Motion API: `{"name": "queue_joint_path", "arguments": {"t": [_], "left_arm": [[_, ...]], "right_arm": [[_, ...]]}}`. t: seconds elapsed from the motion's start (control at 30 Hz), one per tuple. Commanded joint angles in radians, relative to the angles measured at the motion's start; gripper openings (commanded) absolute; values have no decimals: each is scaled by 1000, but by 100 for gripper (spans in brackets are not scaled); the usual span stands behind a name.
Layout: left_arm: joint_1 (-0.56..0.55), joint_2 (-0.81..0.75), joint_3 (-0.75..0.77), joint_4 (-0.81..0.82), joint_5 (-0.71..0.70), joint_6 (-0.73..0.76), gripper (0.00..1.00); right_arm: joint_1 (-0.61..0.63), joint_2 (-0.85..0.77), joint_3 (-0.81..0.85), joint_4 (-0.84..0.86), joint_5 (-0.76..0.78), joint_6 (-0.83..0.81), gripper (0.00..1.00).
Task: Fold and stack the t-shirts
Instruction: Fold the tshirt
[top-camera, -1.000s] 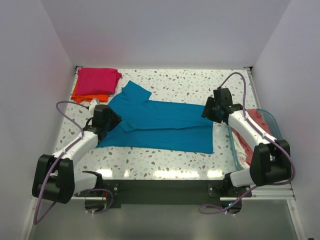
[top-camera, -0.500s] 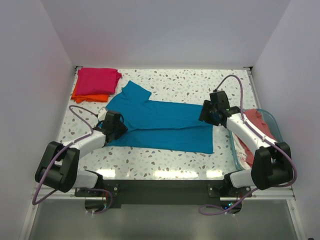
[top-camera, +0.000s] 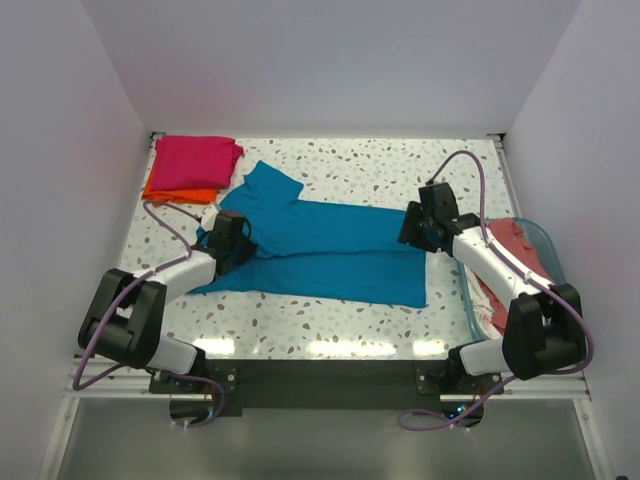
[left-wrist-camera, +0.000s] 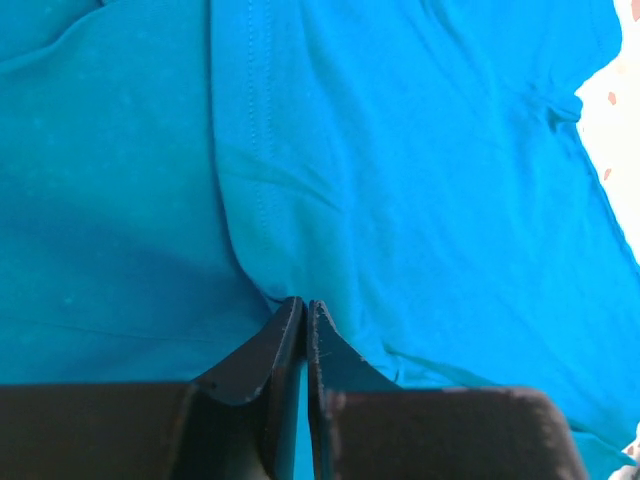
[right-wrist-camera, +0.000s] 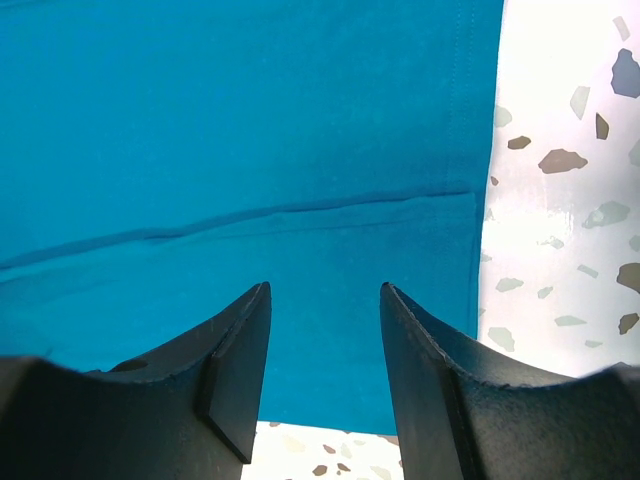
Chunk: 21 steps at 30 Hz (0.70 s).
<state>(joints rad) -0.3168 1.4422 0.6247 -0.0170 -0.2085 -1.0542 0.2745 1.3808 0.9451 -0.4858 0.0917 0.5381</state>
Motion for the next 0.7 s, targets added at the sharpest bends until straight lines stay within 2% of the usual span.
{"name": "queue_joint_path", "arguments": {"t": [0.0, 0.1, 0.5, 0.53, 0.57, 0.67], "left_arm": [[-7, 4, 38, 49, 1, 20, 7], [-7, 21, 62, 64, 4, 31, 0], [-2, 204, 322, 55, 9, 112, 1], [4, 216, 334, 54, 12, 121, 7], [8, 219, 354, 54, 12, 131, 25], [39, 218, 383, 90, 9, 171, 52]], "right_arm": [[3, -29, 0, 9, 25, -4, 51], [3, -25, 4, 10, 25, -6, 51], [2, 38, 30, 24, 51, -26, 53], [-1, 55, 35, 27, 59, -32, 54], [-4, 66, 50, 27, 63, -36, 54], [-21, 109, 87, 38, 63, -38, 59]]}}
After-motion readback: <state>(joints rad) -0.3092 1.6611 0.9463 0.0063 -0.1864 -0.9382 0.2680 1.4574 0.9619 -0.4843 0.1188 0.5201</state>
